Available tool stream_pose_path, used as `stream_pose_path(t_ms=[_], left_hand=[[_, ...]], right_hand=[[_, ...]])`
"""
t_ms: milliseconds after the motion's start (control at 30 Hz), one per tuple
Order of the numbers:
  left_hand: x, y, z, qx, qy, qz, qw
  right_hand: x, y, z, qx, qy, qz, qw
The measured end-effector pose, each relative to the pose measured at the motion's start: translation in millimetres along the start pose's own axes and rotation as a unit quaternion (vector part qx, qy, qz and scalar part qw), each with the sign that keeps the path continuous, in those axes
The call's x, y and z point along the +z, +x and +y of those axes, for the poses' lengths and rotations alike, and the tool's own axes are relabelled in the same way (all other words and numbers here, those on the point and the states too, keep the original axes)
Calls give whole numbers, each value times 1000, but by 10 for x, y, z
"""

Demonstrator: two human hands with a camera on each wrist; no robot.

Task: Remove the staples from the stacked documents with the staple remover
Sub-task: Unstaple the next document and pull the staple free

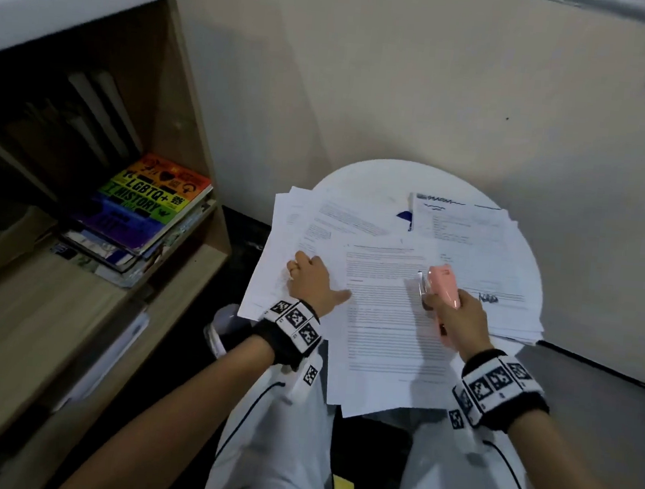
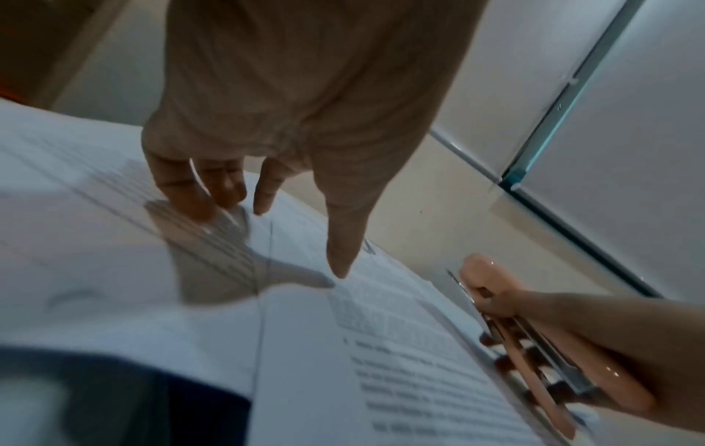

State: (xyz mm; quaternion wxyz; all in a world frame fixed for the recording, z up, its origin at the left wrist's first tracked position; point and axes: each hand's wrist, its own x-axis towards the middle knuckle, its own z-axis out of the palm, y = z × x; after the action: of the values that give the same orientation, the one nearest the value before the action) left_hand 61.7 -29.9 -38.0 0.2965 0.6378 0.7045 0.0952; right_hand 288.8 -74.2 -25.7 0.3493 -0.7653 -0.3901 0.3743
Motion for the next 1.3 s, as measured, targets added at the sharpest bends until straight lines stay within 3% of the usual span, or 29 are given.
stream_pose_path(t_ms=[100,233,433,600,733,833,1000,1200,1300], left_hand=[[156,-71,211,-35,7,26,999],[268,-107,355,-75,-12,33,997],[234,-37,423,-129,-60,13,990],[280,17,315,-98,-132,34,986],[233,-4,283,-76,-266,79,958],[185,-98,270,-68,-331,58,939],[333,107,165,-83,-342,40,935],[196,40,118,-70,-345,29,935],[99,-38,104,-17,-393,31,919]], right_hand=[[-58,64,131,-10,-64,17,998],[-41,20,205,-26,-127,-39,991],[-10,-19,208,-23,-18,-19,999],[-119,-15,221,-17,55,-8,998],[-221,-37,306,24,119,12,993],[-262,-67,346,52,130,-13,990],[-299,-130,341,63,113,-98,987],[-338,-180,338,-8,134,-116,984],[-404,-212,378,-43,173,-132,975]])
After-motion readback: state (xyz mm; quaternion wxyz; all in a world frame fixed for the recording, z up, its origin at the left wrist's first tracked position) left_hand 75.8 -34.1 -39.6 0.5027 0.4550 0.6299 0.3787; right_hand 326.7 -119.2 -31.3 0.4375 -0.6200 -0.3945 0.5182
